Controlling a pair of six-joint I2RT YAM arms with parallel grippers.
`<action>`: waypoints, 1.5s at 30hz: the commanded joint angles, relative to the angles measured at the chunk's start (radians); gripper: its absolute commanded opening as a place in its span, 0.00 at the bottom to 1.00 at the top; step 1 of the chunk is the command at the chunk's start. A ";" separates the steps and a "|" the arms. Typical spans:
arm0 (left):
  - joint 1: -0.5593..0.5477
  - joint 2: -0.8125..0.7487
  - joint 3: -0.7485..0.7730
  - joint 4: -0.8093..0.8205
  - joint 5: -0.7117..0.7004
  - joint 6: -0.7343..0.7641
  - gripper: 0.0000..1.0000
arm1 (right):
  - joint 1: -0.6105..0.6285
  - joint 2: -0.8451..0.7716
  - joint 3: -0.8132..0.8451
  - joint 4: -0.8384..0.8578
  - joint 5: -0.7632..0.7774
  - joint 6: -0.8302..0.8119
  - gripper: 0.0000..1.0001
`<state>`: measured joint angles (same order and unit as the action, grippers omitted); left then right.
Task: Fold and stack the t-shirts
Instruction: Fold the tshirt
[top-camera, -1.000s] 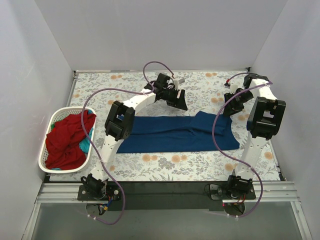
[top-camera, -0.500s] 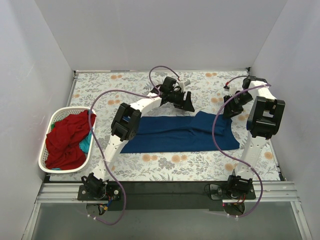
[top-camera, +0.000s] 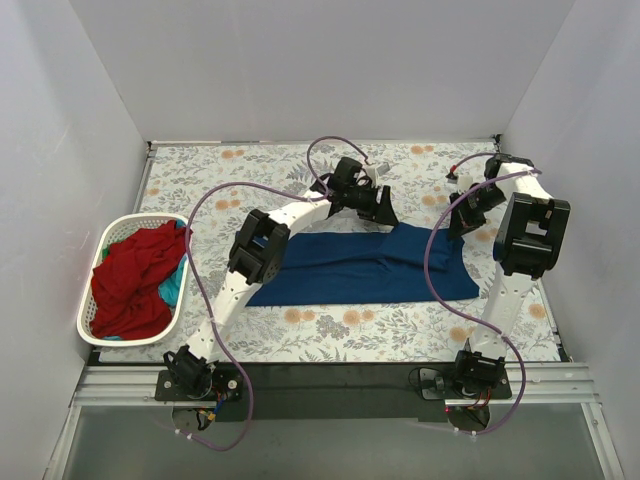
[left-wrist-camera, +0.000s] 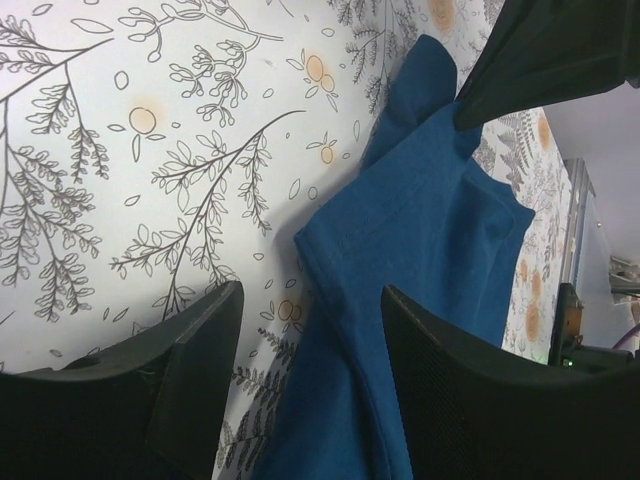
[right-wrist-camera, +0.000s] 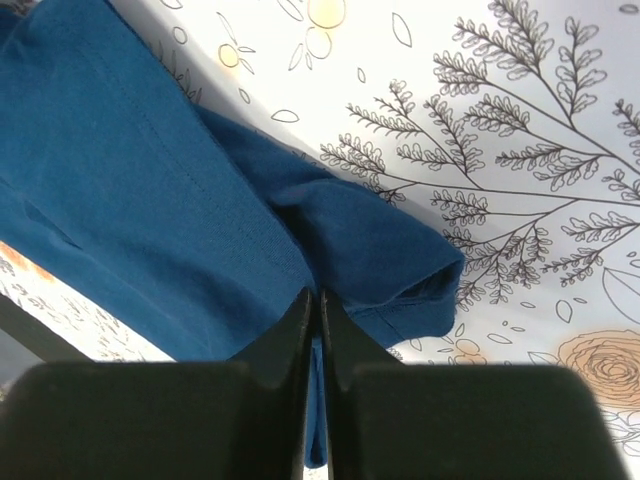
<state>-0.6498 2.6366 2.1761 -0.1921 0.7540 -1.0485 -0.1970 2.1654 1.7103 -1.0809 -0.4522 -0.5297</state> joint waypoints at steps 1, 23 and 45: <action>-0.010 0.016 0.043 0.036 0.034 -0.025 0.56 | -0.009 -0.072 0.006 -0.013 -0.048 -0.019 0.06; -0.022 -0.007 0.028 0.269 0.090 -0.151 0.00 | -0.007 -0.162 -0.040 -0.077 -0.121 -0.105 0.01; -0.047 -0.432 -0.562 0.448 0.183 -0.041 0.00 | -0.007 -0.371 -0.238 -0.113 -0.105 -0.240 0.01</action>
<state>-0.6785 2.3241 1.6844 0.2226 0.9104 -1.1248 -0.1970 1.8626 1.4982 -1.1603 -0.5495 -0.7219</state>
